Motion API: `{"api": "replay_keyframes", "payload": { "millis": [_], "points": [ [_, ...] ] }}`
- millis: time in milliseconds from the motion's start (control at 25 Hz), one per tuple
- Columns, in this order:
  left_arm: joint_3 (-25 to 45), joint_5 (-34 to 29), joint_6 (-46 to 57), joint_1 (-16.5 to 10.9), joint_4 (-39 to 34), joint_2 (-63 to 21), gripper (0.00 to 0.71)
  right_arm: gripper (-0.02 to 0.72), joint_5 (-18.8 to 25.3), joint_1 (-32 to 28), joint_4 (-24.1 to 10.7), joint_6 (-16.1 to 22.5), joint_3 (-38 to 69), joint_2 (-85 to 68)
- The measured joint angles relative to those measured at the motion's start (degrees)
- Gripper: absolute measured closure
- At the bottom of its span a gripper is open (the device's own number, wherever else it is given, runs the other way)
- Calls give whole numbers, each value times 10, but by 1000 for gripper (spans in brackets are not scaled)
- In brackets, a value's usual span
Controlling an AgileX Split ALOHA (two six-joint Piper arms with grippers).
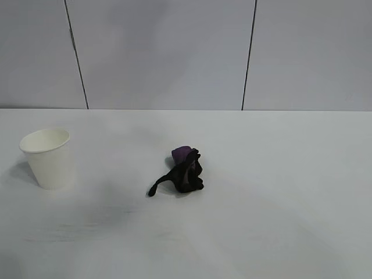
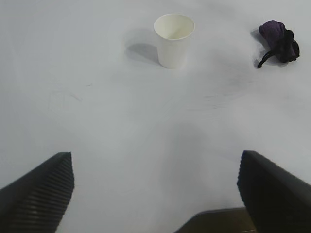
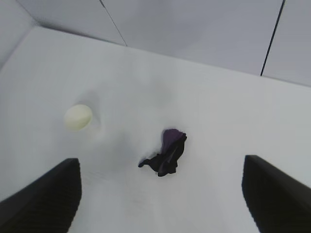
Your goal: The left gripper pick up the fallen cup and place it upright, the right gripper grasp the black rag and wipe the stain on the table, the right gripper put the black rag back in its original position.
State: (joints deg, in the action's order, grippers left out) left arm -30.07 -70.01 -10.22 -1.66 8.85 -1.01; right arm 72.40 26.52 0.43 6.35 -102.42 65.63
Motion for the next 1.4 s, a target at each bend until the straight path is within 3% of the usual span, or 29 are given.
{"api": "replay_keyframes", "payload": {
  "millis": [280,600,720,1080,1400],
  "points": [
    [0,1,0,0,0,0,50,81,3,0,3,-34,57,-203],
    [0,2,0,0,0,0,50,81,3,0,44,-125,273,-445],
    [0,2,0,0,0,0,50,81,2,0,66,-141,368,-514],
    [0,2,0,0,0,0,50,81,-124,0,69,-150,629,-628],
    [0,2,0,0,0,0,50,81,-153,0,62,-152,716,-658]
  ]
}}
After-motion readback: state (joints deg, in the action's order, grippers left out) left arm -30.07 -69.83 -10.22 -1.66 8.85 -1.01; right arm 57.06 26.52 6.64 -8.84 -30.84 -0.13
